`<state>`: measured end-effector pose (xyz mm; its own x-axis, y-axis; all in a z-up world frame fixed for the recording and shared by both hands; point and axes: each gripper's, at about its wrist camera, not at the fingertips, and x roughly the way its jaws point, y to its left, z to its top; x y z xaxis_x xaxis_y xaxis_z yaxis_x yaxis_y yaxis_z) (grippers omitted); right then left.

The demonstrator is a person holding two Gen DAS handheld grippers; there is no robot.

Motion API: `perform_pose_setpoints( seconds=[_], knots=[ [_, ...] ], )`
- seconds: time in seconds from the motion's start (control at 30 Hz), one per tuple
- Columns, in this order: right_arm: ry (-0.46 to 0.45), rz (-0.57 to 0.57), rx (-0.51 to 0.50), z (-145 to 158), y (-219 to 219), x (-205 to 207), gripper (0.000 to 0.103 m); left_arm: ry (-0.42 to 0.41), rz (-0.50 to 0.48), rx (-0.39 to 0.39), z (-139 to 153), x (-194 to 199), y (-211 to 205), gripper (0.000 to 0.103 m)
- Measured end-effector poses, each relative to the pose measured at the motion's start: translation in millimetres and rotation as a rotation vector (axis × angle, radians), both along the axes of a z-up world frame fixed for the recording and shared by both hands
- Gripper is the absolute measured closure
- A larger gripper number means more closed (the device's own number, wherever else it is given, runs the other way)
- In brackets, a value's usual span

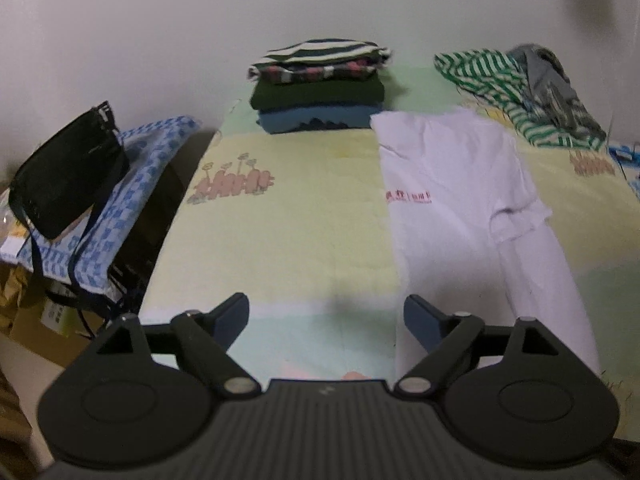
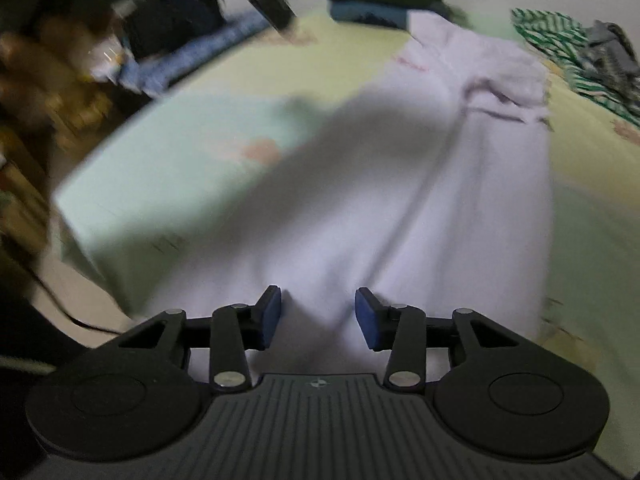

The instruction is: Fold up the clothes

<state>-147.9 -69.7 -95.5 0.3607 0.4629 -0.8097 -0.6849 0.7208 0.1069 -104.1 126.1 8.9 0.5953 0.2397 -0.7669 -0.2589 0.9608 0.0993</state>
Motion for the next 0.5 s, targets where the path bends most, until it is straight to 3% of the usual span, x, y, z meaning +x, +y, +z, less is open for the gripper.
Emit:
perform_pose_setpoints(
  seconds=[0.23, 0.5],
  knots=[
    [-0.030, -0.055, 0.022, 16, -23, 5, 0.059, -0.010, 0.020, -0.010, 7, -9, -6, 0.012],
    [0.018, -0.180, -0.034, 2, -49, -1, 0.059, 0.059, -0.026, -0.064, -14, -15, -21, 0.013]
  ],
)
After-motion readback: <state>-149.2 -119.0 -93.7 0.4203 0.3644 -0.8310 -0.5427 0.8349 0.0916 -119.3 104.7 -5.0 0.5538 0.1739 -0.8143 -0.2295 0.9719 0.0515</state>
